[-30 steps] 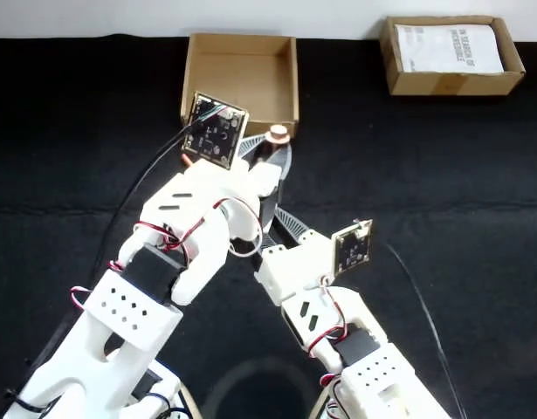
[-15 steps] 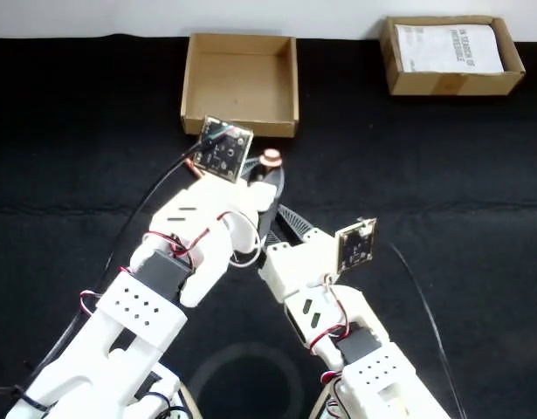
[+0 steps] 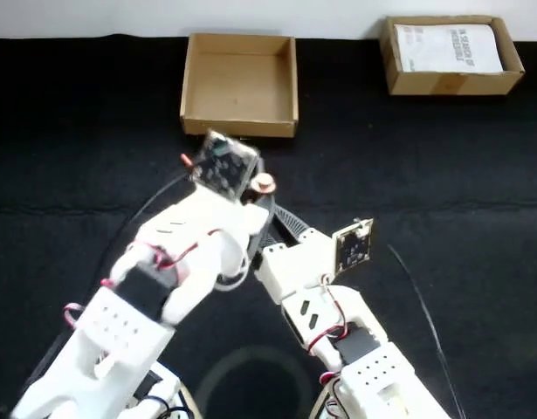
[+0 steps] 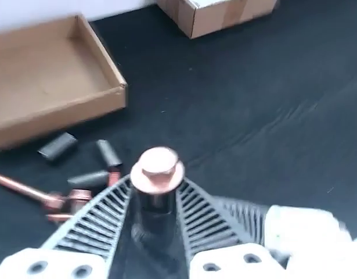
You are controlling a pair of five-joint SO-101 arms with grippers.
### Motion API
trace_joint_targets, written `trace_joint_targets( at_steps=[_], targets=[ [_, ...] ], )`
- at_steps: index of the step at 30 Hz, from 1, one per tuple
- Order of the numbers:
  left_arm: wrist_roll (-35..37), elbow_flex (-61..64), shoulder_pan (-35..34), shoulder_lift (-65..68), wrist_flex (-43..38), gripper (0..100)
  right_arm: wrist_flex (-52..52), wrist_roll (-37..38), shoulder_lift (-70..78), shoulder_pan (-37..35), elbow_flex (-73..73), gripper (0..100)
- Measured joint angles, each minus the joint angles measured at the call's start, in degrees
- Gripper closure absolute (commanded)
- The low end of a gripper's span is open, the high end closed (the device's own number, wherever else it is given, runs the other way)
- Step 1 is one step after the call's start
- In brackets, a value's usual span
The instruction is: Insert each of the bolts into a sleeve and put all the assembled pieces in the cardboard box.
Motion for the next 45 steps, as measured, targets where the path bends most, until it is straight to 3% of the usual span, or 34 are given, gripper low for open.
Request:
trace_joint_targets(
  at_steps=[10,14,17,23,27,32,40,45],
  targets=[
    [0.0,-10.8,0.2,-8.1,20.0,76,0.1,0.0,0.1,0.4,0.0,99.1],
    [0.0,-15.4,-0.3,-10.3,25.1,88,0.1,0.0,0.1,2.3,0.0,99.1],
    [0.0,-15.4,-4.8,-13.0,26.2,99,1.2,-0.1,0.1,5.8,0.0,99.1],
    [0.0,-8.1,-17.1,-20.5,26.4,98,18.0,-6.2,0.2,10.8,-7.3,99.1],
    [0.0,0.6,-23.1,-26.9,26.1,98,22.7,-4.1,1.0,10.7,-17.5,99.1],
    [0.1,17.0,-27.3,-36.2,17.1,98,23.2,2.8,10.3,10.7,-30.4,99.1],
    [0.3,47.6,-30.9,-48.1,-12.8,98,23.4,12.7,35.1,12.8,-51.8,99.1],
    [0.3,49.6,-30.9,-46.9,-19.5,98,23.4,20.9,49.4,13.7,-66.2,99.1]
  ],
)
